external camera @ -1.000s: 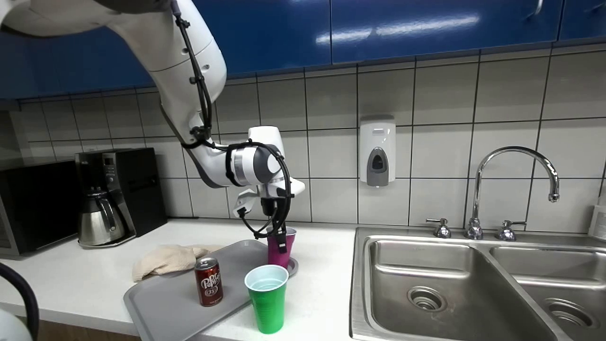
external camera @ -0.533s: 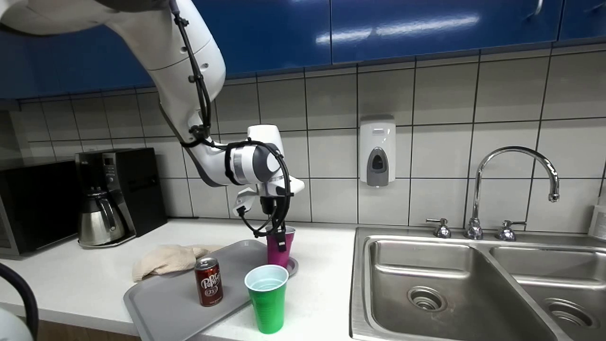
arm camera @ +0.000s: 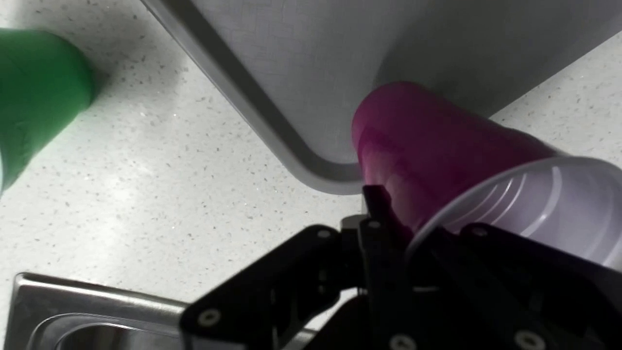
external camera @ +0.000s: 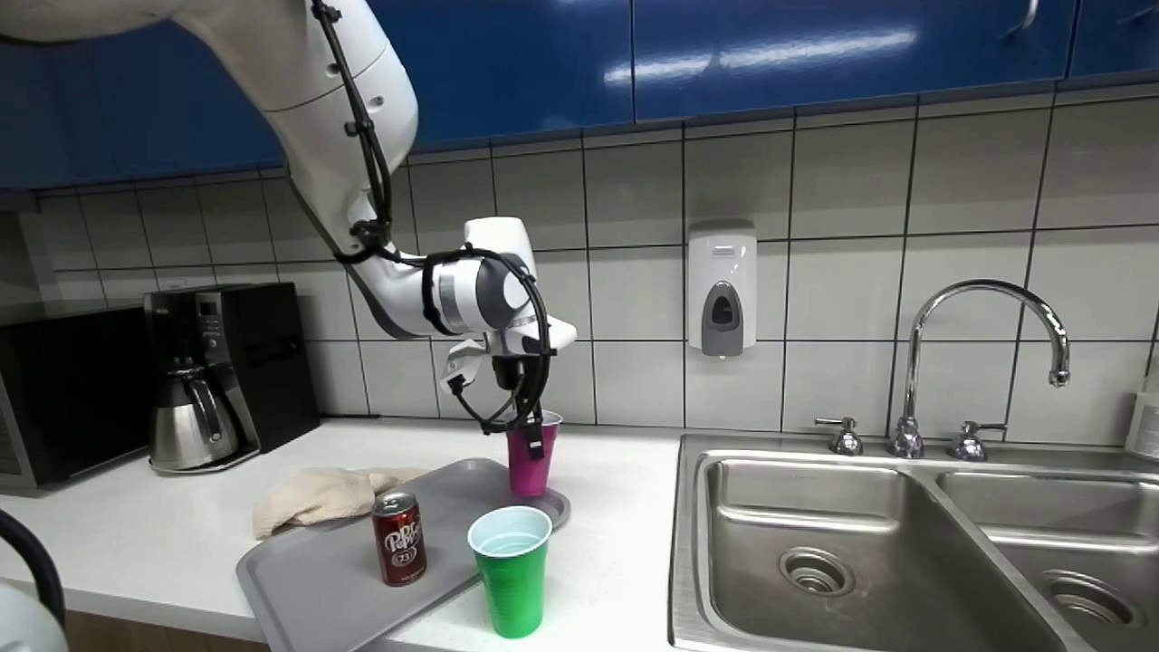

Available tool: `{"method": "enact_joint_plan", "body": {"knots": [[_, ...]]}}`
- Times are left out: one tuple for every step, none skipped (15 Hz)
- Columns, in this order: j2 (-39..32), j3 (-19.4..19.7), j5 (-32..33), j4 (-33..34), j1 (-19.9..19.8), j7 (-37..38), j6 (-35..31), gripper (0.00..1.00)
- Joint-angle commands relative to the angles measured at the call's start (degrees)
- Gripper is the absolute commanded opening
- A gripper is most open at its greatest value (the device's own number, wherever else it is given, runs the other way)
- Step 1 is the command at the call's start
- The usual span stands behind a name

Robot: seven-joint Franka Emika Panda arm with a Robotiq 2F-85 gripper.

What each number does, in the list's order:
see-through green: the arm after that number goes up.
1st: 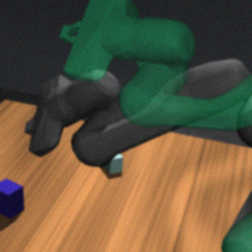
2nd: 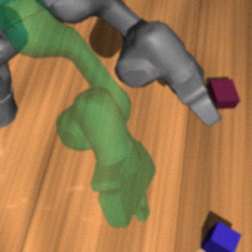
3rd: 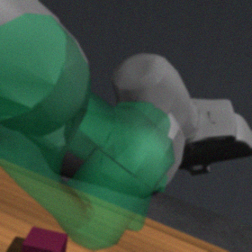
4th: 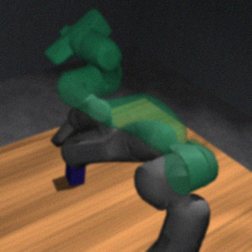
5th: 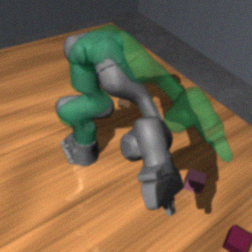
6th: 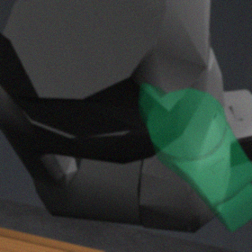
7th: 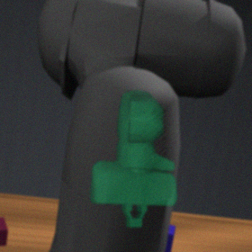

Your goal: Take the cups off of the tray

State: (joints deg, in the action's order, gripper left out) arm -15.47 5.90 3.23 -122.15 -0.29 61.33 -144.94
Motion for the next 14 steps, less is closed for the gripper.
{"method": "enact_joint_plan", "body": {"knots": [[2.7,1.3,0.7,-1.2,0.5,-0.8,0.0,0.01],[2.9,1.5,1.2,-1.2,0.5,-0.6,0.0,0.01],[3.1,1.9,1.8,-1.2,0.5,-0.3,-0.2,0.01],[3.2,2.2,2.3,-1.1,0.5,-0.2,-0.2,0.01],[3.2,2.5,2.8,-1.0,0.4,0.0,-0.3,0.01],[3.0,2.9,3.4,-0.8,0.4,0.2,-0.4,0.01],[2.8,3.2,3.9,-0.6,0.4,0.3,-0.5,0.01],[2.7,3.5,4.6,-0.6,0.4,0.4,-0.7,0.01],[2.3,3.9,5.3,-0.3,0.3,0.5,-0.8,0.01],[2.0,4.2,5.6,-0.1,0.2,0.4,-0.9,0.01],[1.6,4.4,5.9,0.1,0.1,0.4,-1.1,0.01],[1.2,4.6,5.9,0.5,0.0,0.3,-1.2,0.01],[0.7,4.9,6.0,0.7,-0.1,0.2,-1.4,0.01],[0.2,5.1,6.0,1.0,-0.2,0.2,-1.7,0.01]]}}
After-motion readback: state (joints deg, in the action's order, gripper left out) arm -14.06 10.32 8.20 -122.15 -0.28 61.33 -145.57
